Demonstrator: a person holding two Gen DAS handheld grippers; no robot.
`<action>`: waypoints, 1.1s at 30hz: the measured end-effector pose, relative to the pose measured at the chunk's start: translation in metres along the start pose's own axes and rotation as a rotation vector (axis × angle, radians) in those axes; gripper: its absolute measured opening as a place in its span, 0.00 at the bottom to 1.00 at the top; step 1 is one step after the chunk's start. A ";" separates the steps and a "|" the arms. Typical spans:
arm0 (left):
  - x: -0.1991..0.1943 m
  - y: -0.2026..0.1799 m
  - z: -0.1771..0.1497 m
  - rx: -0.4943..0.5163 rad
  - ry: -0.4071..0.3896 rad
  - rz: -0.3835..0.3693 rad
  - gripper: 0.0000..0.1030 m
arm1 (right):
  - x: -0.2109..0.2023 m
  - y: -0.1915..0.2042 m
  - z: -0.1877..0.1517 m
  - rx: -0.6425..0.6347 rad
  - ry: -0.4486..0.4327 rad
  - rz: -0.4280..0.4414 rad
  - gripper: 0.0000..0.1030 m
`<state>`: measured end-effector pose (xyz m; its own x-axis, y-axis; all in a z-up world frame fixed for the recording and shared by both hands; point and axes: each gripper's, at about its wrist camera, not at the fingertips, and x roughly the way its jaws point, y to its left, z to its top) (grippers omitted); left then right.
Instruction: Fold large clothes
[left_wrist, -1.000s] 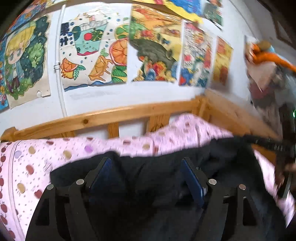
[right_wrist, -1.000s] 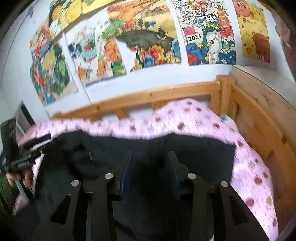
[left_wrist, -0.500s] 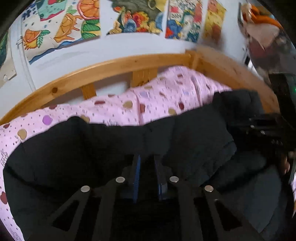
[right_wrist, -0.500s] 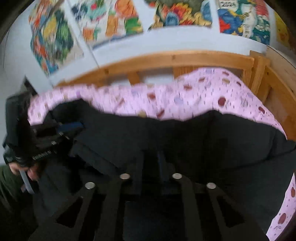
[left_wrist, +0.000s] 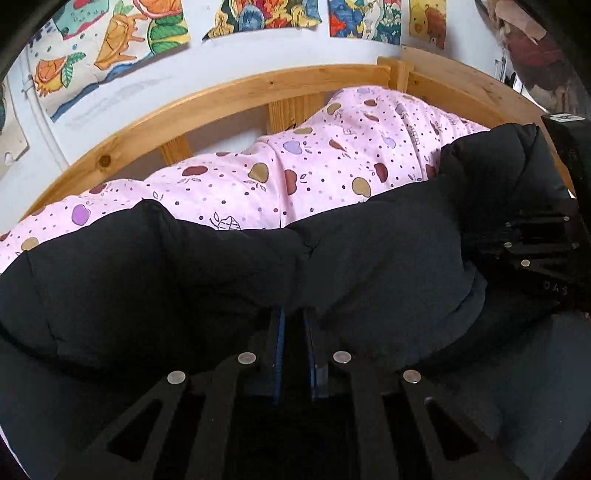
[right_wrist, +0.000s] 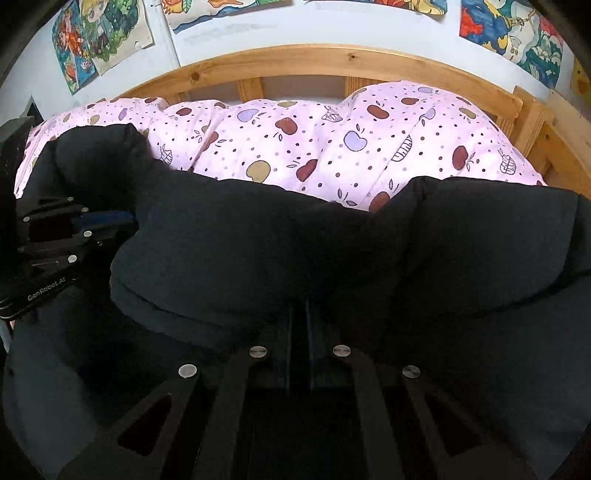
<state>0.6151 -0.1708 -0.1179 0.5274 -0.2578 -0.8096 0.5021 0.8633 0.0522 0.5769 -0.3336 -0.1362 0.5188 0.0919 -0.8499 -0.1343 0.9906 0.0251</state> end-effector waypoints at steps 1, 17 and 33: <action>-0.003 0.000 -0.001 0.000 -0.012 0.001 0.10 | -0.002 0.000 0.000 0.004 -0.007 0.001 0.04; -0.107 0.012 -0.014 -0.168 -0.156 -0.054 0.63 | -0.136 -0.004 -0.026 0.009 -0.228 -0.077 0.23; -0.294 -0.006 -0.072 -0.248 -0.375 0.004 1.00 | -0.292 0.040 -0.075 0.054 -0.386 -0.116 0.91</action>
<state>0.4075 -0.0692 0.0776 0.7639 -0.3543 -0.5394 0.3439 0.9307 -0.1242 0.3565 -0.3281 0.0737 0.8079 -0.0001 -0.5893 -0.0166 0.9996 -0.0229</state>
